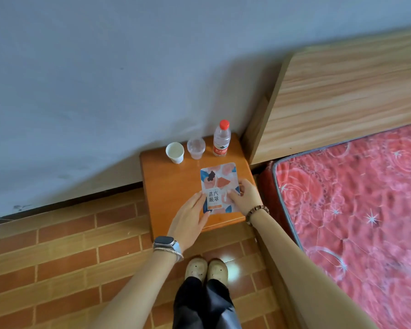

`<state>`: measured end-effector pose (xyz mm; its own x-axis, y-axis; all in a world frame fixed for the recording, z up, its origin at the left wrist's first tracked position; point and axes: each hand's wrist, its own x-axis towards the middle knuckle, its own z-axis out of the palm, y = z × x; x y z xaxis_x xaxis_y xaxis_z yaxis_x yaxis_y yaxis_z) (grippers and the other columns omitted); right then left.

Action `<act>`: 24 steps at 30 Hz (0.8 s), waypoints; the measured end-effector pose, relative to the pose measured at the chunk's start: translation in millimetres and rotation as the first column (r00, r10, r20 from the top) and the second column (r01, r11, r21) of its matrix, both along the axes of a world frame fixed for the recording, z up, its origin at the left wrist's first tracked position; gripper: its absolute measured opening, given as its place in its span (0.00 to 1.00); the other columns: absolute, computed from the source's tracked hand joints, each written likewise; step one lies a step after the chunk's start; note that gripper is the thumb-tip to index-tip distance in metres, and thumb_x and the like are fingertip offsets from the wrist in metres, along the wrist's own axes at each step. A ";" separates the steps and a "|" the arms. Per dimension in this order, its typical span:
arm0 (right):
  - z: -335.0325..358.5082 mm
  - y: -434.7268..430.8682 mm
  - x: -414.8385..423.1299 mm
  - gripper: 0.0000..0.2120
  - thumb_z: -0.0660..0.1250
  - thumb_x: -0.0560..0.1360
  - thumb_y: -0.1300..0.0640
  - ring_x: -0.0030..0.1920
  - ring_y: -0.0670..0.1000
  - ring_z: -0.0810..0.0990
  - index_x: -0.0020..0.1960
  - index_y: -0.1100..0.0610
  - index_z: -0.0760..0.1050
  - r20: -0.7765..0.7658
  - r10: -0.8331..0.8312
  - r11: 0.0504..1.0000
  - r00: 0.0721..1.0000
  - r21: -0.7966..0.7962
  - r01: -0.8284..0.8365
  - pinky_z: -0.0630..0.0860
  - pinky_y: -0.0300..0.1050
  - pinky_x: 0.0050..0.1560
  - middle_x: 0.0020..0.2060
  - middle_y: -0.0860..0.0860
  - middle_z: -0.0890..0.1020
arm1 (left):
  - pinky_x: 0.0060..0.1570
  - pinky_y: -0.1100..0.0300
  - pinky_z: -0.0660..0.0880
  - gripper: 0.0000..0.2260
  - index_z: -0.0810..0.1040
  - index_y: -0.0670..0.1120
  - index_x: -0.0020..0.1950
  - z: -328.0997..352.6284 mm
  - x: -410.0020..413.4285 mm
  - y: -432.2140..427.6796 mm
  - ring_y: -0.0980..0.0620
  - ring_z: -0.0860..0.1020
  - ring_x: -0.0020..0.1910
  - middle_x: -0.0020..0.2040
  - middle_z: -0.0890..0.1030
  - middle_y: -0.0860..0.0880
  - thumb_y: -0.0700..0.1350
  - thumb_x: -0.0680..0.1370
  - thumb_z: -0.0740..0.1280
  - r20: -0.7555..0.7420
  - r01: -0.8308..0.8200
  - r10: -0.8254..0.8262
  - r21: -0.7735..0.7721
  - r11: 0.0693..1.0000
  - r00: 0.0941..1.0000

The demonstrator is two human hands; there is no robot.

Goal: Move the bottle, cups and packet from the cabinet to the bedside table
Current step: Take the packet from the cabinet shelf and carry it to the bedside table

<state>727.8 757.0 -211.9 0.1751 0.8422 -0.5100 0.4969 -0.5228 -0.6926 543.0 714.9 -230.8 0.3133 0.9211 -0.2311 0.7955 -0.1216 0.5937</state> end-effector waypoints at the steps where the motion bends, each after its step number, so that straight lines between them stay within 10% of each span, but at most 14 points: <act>1: -14.8 3.8 2.0 0.12 0.65 0.78 0.58 0.43 0.49 0.79 0.61 0.58 0.73 0.020 0.000 1.000 1.000 -0.010 0.000 0.69 0.33 0.31 0.51 0.53 0.81 | 0.70 0.64 0.54 0.25 0.56 0.47 0.77 -15.7 3.3 4.0 0.55 0.56 0.75 0.77 0.57 0.50 0.51 0.82 0.57 0.006 0.002 -0.002 -0.026 1.000 1.000; 11: -153.6 16.3 13.5 0.17 0.68 0.76 0.58 0.49 0.56 0.81 0.64 0.58 0.73 0.095 -0.115 0.991 0.989 -0.055 0.120 0.80 0.53 0.50 0.53 0.55 0.82 | 0.70 0.61 0.60 0.25 0.55 0.46 0.77 -145.1 8.7 22.6 0.54 0.59 0.74 0.77 0.58 0.51 0.47 0.81 0.58 -0.022 0.108 -0.109 -0.052 0.993 0.994; 16: -202.6 15.8 12.0 0.17 0.69 0.76 0.58 0.43 0.50 0.78 0.63 0.57 0.74 0.124 -0.134 0.989 0.983 -0.039 0.140 0.72 0.36 0.33 0.51 0.54 0.82 | 0.68 0.63 0.61 0.25 0.58 0.44 0.76 -182.0 10.5 26.8 0.53 0.62 0.73 0.76 0.61 0.49 0.42 0.80 0.60 -0.040 0.121 -0.120 0.020 0.992 0.992; 24: -220.1 4.9 8.9 0.24 0.68 0.75 0.64 0.59 0.57 0.74 0.70 0.59 0.68 0.254 -0.050 0.990 0.966 0.140 0.014 0.76 0.49 0.58 0.61 0.58 0.71 | 0.72 0.54 0.56 0.21 0.66 0.43 0.72 -207.2 27.3 28.6 0.49 0.65 0.72 0.72 0.68 0.46 0.44 0.79 0.62 -0.231 0.222 -0.194 0.103 0.970 0.953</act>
